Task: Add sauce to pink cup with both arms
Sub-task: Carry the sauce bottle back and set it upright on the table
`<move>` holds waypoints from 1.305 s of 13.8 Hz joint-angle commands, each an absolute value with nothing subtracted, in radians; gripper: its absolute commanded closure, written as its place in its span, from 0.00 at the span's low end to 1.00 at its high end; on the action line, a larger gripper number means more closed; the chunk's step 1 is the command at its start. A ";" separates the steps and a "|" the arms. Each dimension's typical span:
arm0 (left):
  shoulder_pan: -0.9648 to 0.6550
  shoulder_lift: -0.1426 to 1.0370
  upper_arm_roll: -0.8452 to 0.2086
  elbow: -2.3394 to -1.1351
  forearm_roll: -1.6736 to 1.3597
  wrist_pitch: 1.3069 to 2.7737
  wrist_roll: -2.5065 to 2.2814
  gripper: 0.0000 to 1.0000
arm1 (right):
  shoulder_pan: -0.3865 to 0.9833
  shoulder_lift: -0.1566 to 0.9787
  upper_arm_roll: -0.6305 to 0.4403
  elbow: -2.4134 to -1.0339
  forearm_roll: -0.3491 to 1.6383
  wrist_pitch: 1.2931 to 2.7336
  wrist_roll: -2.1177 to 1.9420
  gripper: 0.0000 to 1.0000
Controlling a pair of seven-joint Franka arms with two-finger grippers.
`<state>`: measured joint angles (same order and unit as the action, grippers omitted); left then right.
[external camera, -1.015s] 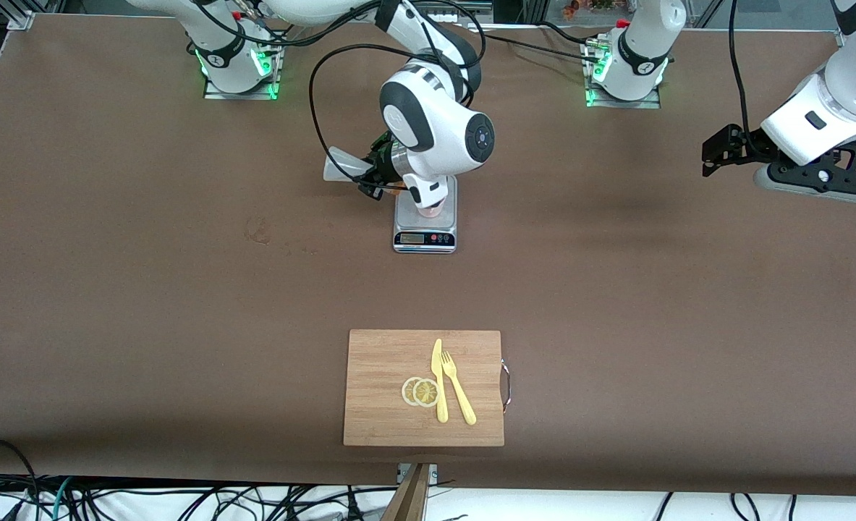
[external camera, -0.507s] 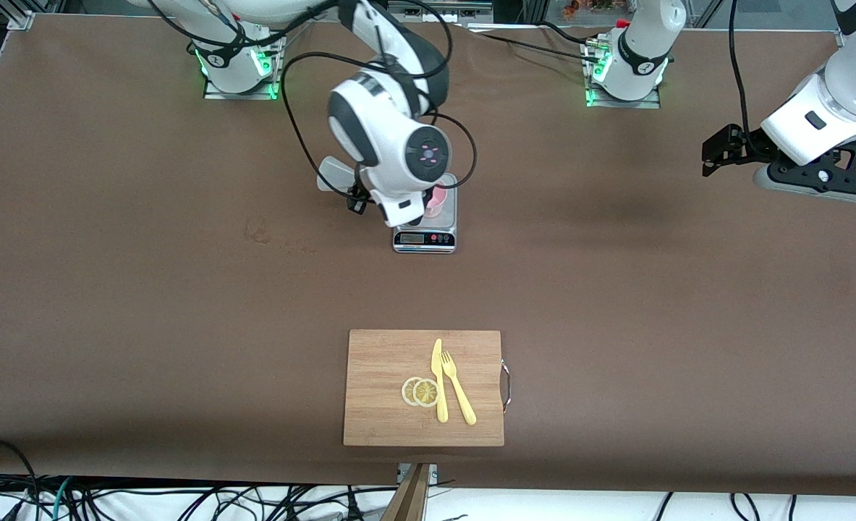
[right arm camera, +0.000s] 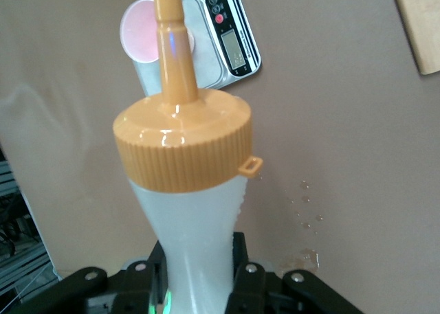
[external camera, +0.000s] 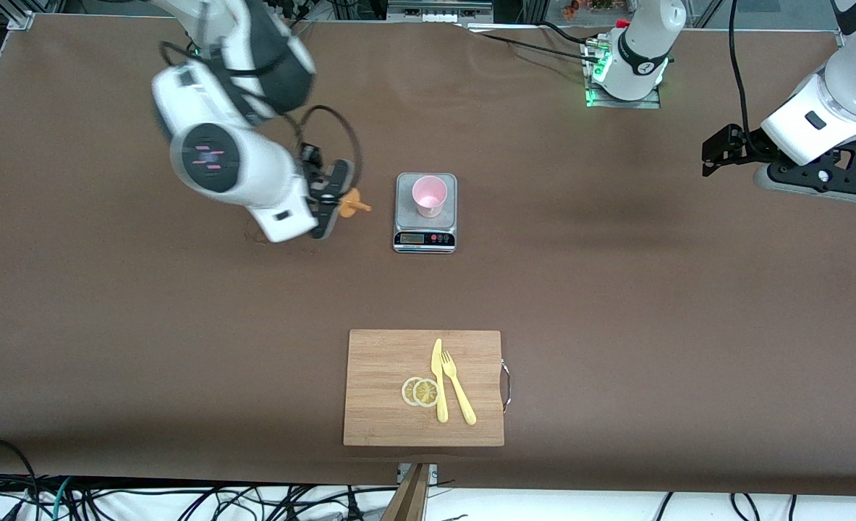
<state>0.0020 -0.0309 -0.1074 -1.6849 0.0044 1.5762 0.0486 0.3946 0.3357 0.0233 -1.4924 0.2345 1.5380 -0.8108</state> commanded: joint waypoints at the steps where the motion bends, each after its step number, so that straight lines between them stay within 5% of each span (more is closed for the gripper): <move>1: 0.009 -0.026 -0.110 -1.669 0.000 1.562 0.063 0.00 | 0.241 0.210 0.054 -1.649 0.333 1.583 -1.001 0.80; 12: 0.009 -0.017 -0.110 -1.669 -0.008 1.551 0.058 0.00 | -0.228 0.300 0.051 -1.841 0.642 1.592 -2.019 0.80; 18: 0.009 -0.017 -0.115 -1.667 -0.009 1.548 0.057 0.00 | -0.386 0.544 0.048 -1.855 0.745 1.554 -2.432 0.80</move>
<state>0.0020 -0.0214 -0.1090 -1.6849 0.0043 1.5645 0.0485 -0.3410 0.4690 0.0270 -1.8656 0.6943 1.5806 -2.3310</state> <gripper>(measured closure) 0.000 0.661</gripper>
